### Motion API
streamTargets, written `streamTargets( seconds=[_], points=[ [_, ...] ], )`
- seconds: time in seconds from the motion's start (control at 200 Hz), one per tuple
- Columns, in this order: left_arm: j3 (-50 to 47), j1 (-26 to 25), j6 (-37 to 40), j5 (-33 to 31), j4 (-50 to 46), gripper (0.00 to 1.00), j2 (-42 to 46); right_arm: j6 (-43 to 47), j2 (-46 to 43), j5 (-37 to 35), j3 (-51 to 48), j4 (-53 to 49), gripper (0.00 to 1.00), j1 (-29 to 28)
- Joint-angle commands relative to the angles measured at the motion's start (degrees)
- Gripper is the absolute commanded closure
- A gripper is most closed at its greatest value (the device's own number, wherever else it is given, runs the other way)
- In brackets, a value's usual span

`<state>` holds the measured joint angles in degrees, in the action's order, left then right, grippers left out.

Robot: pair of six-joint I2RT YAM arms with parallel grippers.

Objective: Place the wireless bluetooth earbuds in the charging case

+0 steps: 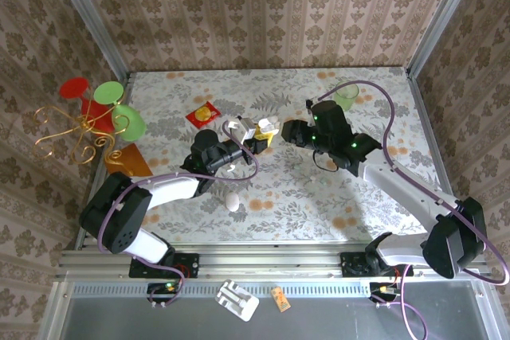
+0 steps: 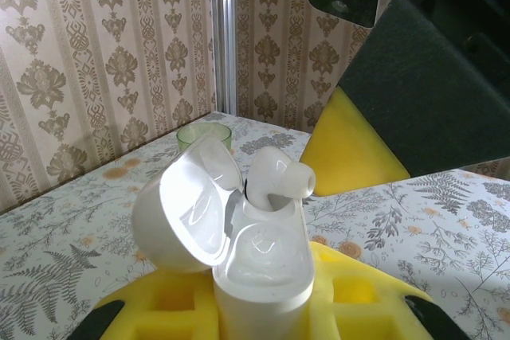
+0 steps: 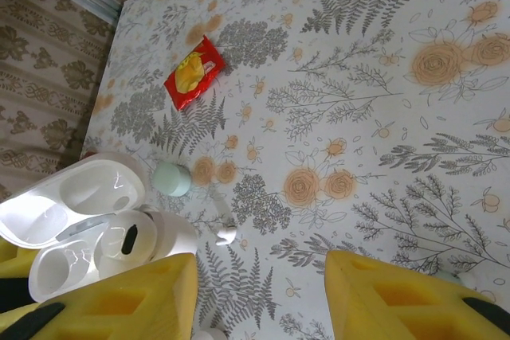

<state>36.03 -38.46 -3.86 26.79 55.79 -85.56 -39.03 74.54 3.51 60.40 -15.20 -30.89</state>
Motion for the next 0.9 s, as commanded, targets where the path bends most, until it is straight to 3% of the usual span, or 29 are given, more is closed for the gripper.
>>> streamTargets(
  seconds=[0.0, 0.535, 0.895],
  points=[
    [0.09, 0.58, 0.98, 1.25, 1.34, 1.0, -0.45, 1.14, 1.98, 1.8, 2.95, 0.39, 0.54, 0.05],
    [0.71, 0.58, 1.23, 1.3, 1.6, 1.0, -2.67, 3.72, 4.21, 4.68, 5.19, -0.9, 0.51, -3.01],
    [0.44, 0.97, 0.09, 1.69, 2.5, 1.0, -2.04, 3.54, -1.0, 2.08, 1.77, -1.5, 0.47, -2.31]
  ],
)
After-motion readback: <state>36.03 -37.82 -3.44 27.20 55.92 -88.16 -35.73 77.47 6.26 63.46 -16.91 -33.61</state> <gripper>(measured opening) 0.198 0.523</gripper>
